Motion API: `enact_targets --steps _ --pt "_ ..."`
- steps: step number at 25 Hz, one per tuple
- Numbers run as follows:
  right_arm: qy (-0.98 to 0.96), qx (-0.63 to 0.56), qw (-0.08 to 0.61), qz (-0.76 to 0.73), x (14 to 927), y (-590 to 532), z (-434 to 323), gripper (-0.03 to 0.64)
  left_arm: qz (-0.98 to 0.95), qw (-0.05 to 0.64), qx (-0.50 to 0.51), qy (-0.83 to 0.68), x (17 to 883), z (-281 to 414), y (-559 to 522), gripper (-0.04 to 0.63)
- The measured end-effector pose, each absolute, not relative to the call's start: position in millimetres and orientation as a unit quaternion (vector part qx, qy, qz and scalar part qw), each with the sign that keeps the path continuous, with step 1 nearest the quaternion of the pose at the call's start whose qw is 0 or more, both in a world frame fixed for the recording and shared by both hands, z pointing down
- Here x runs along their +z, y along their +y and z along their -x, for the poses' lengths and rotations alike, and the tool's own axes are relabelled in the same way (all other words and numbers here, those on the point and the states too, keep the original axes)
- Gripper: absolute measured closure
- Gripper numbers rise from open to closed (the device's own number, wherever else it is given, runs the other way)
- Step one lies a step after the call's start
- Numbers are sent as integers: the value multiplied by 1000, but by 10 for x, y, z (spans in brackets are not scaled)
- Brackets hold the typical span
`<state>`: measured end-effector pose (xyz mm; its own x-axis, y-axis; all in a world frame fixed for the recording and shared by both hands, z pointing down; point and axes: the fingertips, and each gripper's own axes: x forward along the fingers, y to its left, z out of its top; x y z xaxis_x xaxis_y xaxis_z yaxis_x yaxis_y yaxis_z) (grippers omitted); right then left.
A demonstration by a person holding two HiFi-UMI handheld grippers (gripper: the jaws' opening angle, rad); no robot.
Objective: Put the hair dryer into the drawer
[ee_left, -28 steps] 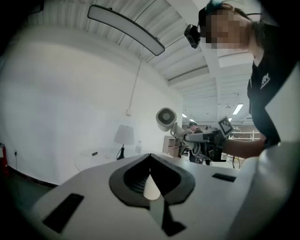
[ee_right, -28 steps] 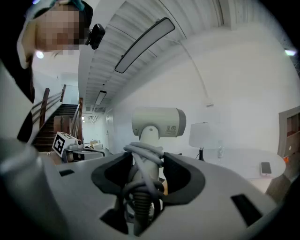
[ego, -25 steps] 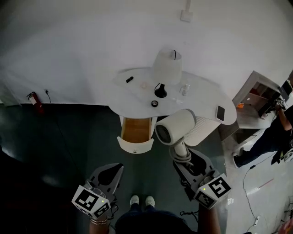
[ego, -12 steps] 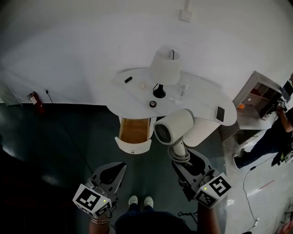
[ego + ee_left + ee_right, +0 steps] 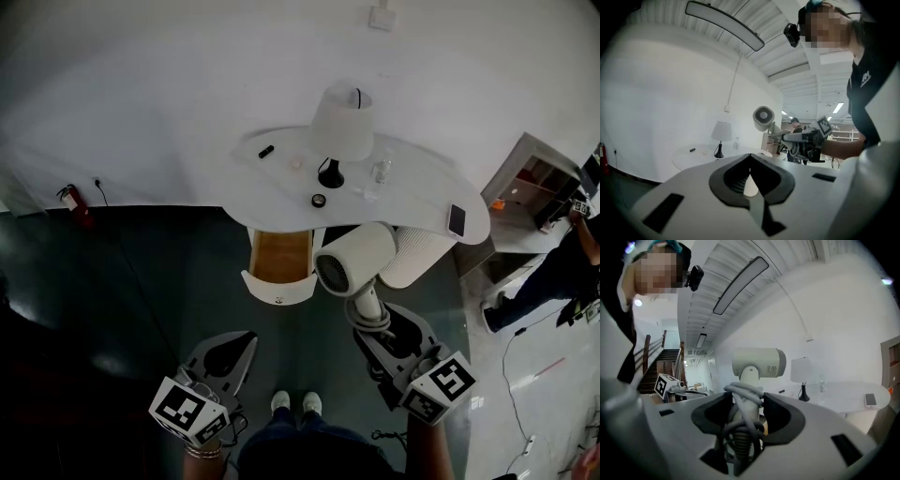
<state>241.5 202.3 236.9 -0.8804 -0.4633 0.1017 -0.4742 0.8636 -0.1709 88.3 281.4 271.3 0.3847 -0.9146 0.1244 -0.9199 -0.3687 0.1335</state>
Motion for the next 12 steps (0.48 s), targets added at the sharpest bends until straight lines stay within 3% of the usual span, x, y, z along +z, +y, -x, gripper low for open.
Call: enact_targets --steps 12 --pt "-961 92 36 -259 2395 2225 -2200 395 -846 87 21 -525 2772 -717 2846 580"
